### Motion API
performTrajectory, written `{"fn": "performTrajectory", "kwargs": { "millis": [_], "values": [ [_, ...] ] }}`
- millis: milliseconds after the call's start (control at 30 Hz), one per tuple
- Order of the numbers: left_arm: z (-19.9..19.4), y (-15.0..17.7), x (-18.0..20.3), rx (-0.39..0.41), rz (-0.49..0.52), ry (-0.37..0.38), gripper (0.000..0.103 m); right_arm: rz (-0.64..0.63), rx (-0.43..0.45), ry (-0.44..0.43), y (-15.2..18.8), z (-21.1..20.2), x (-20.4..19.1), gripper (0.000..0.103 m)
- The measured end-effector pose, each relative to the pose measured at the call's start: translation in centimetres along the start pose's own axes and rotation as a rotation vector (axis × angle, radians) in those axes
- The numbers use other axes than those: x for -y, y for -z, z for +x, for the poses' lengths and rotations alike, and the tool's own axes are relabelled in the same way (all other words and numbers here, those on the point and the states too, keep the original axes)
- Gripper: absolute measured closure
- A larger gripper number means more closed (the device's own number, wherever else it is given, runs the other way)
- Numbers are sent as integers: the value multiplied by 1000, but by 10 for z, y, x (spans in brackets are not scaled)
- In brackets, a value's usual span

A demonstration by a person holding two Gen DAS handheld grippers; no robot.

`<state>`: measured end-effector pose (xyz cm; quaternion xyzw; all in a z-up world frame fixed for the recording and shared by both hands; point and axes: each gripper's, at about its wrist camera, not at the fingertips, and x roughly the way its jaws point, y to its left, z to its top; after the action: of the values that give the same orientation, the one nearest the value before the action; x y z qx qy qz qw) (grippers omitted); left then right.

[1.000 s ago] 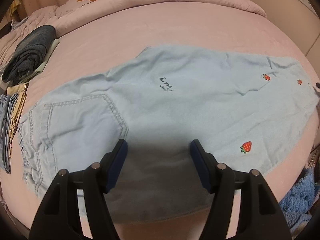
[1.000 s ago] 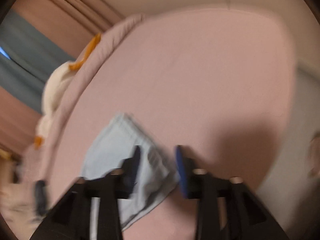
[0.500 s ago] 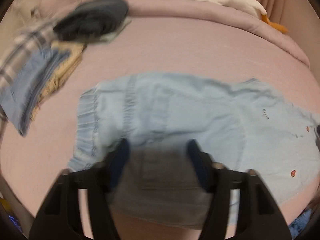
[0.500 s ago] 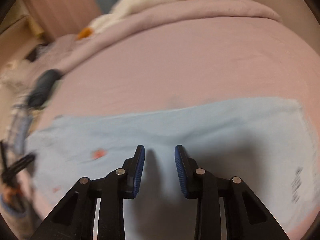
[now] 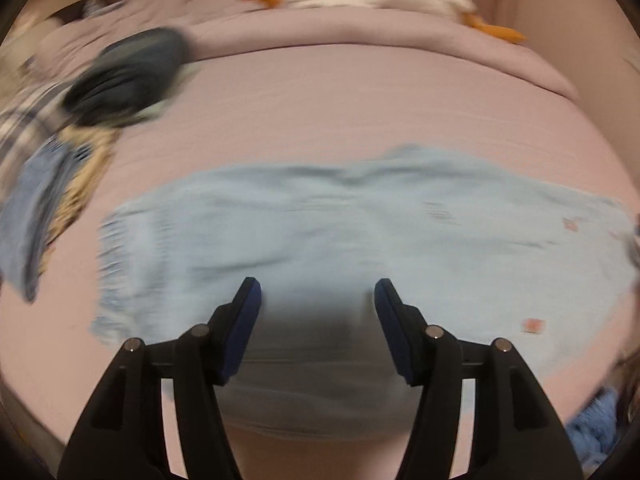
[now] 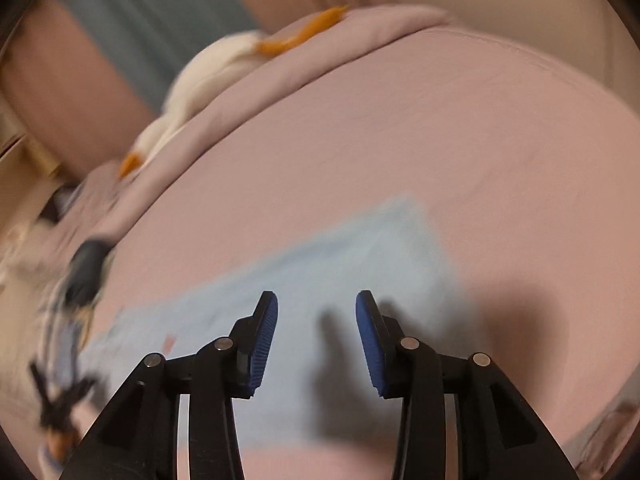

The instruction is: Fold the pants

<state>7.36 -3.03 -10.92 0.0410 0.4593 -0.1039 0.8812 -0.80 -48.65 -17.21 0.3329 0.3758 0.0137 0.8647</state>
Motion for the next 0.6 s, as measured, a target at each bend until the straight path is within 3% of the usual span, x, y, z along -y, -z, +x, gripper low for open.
{"fn": "performTrajectory", "kwargs": {
  "millis": [67,133,167,233,300,367,467,600],
  "values": [
    [0,0,24,-12,36,95,43,-7,-61,-53,20,7,1,63],
    [5,2,43,-38,60,148,43,10,-99,-13,30,16,15,63],
    [10,4,52,-52,82,141,43,45,-78,-18,26,17,24,69],
    [23,8,58,-87,111,114,43,128,-14,-12,19,8,49,69],
    [29,11,58,-105,115,99,43,191,63,46,7,-10,70,69],
    [27,11,59,-100,123,89,42,227,103,161,2,-30,79,62],
    [22,6,62,-101,103,130,43,288,126,62,16,-56,85,61],
    [19,-2,81,-103,87,253,42,385,59,-67,47,-49,80,60]
  ]
}}
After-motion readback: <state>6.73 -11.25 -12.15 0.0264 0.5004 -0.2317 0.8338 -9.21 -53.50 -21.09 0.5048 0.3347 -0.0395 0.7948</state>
